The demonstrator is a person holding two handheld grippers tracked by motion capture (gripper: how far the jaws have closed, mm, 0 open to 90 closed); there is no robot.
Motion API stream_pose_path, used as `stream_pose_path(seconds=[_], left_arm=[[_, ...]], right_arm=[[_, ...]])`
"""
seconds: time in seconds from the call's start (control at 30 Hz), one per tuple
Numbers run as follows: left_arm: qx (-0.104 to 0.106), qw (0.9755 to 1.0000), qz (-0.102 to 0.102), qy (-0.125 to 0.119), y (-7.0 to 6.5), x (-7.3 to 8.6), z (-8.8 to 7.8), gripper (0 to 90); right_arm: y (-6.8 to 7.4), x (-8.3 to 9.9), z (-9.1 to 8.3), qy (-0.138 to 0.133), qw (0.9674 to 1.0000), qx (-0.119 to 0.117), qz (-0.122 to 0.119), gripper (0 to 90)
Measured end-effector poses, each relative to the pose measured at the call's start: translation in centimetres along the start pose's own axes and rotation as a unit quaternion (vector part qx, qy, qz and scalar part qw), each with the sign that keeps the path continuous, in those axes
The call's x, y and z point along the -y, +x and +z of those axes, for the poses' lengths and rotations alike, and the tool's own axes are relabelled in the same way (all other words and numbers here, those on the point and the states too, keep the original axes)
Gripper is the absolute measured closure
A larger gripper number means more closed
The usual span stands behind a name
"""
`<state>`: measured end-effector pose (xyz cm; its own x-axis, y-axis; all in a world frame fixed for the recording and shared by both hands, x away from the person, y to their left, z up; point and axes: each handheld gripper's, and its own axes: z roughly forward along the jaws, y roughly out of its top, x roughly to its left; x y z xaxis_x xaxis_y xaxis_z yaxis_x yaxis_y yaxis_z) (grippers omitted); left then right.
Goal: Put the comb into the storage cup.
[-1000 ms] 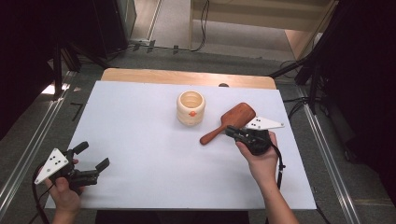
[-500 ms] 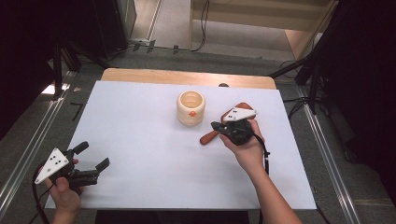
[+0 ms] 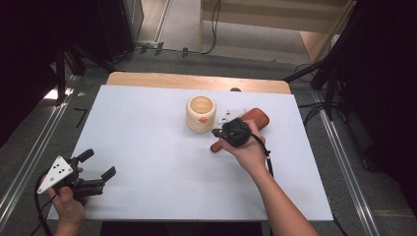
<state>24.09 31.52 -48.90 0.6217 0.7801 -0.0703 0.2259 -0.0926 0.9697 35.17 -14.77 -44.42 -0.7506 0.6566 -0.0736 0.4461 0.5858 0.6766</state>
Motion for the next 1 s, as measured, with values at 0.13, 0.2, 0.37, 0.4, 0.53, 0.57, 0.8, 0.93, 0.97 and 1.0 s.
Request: stream_pose_path(seconds=[0.13, 0.2, 0.37, 0.4, 0.53, 0.57, 0.8, 0.93, 0.97, 1.0], left_arm=[[0.001, 1.0, 0.001, 0.001, 0.0, 0.0, 0.0, 0.0], [0.001, 1.0, 0.002, 0.0, 0.0, 0.0, 0.0, 0.0], [0.002, 1.0, 0.001, 0.0, 0.0, 0.0, 0.0, 0.0], [0.002, 1.0, 0.002, 0.0, 0.0, 0.0, 0.0, 0.1], [0.003, 1.0, 0.001, 0.0, 0.0, 0.0, 0.0, 0.0], [0.003, 1.0, 0.001, 0.0, 0.0, 0.0, 0.0, 0.1], [0.003, 1.0, 0.002, 0.0, 0.0, 0.0, 0.0, 0.0], [0.003, 1.0, 0.002, 0.0, 0.0, 0.0, 0.0, 0.0], [0.004, 1.0, 0.002, 0.001, 0.0, 0.0, 0.0, 0.1], [0.003, 1.0, 0.002, 0.0, 0.0, 0.0, 0.0, 0.1]], right_arm=[[0.0, -0.1, 1.0, 0.018, 0.9998, -0.003, -0.004, 87.9], [0.0, -0.2, 1.5, 0.028, 0.9996, -0.003, -0.003, 87.9], [-0.2, -0.2, 2.7, 0.053, 0.9986, -0.004, -0.005, 87.9], [-0.2, -0.2, 2.9, 0.057, 0.9983, -0.005, -0.003, 87.9], [-0.2, 0.0, 3.8, 0.079, 0.9968, -0.006, -0.003, 87.9], [-0.2, 0.0, 4.0, 0.083, 0.9965, -0.007, 0.0, 87.9], [-0.2, 0.4, 4.7, 0.111, 0.9937, -0.006, -0.009, 87.9], [-0.1, 0.5, 4.7, 0.113, 0.9935, -0.005, -0.013, 87.9], [-0.1, 0.5, 4.6, 0.114, 0.9934, -0.005, -0.011, 87.9], [-0.1, 0.6, 4.6, 0.116, 0.9932, -0.006, -0.013, 87.9]])
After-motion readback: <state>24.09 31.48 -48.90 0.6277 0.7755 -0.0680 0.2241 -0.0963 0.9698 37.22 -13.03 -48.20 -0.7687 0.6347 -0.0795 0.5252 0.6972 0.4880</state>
